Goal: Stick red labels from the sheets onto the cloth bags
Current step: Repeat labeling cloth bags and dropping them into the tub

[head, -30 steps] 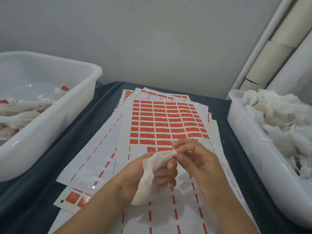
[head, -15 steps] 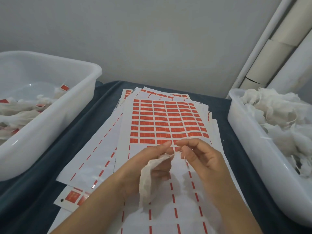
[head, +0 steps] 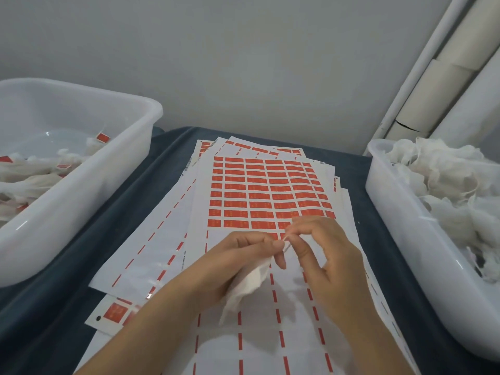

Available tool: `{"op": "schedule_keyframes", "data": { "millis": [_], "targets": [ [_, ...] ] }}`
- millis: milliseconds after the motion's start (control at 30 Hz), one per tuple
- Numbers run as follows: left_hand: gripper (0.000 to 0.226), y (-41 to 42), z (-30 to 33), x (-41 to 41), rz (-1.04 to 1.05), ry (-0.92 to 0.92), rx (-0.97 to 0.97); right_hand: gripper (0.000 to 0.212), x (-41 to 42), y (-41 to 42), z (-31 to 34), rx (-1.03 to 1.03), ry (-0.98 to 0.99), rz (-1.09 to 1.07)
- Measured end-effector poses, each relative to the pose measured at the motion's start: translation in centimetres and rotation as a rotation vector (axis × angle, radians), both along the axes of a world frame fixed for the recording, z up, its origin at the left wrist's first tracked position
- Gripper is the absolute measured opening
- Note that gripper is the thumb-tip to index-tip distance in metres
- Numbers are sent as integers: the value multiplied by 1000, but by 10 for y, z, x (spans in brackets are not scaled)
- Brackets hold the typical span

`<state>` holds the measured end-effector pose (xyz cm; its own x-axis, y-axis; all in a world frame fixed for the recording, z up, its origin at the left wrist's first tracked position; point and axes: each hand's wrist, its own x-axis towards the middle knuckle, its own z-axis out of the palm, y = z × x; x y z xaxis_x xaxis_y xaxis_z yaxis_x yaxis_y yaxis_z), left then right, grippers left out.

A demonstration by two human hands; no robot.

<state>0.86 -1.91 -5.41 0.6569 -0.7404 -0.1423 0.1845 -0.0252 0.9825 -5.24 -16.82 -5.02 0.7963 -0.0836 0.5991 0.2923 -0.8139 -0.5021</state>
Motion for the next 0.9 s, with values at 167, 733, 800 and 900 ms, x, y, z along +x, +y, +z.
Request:
{"op": "schedule_keyframes", "data": {
  "millis": [167,733,800,900],
  "targets": [
    [22,0,4,-6,-47,-54,60,18,-2,0,9,712,259,-17],
    [25,-12,-3,-16,171,-556,196,16,-3,-6,13,1478,221,243],
    [27,-11,-2,-16,430,-499,55,19,-5,-5,15,1402,210,286],
    [49,-3,3,-13,296,-226,-116,18,-6,-4,16,1267,192,330]
  ]
}}
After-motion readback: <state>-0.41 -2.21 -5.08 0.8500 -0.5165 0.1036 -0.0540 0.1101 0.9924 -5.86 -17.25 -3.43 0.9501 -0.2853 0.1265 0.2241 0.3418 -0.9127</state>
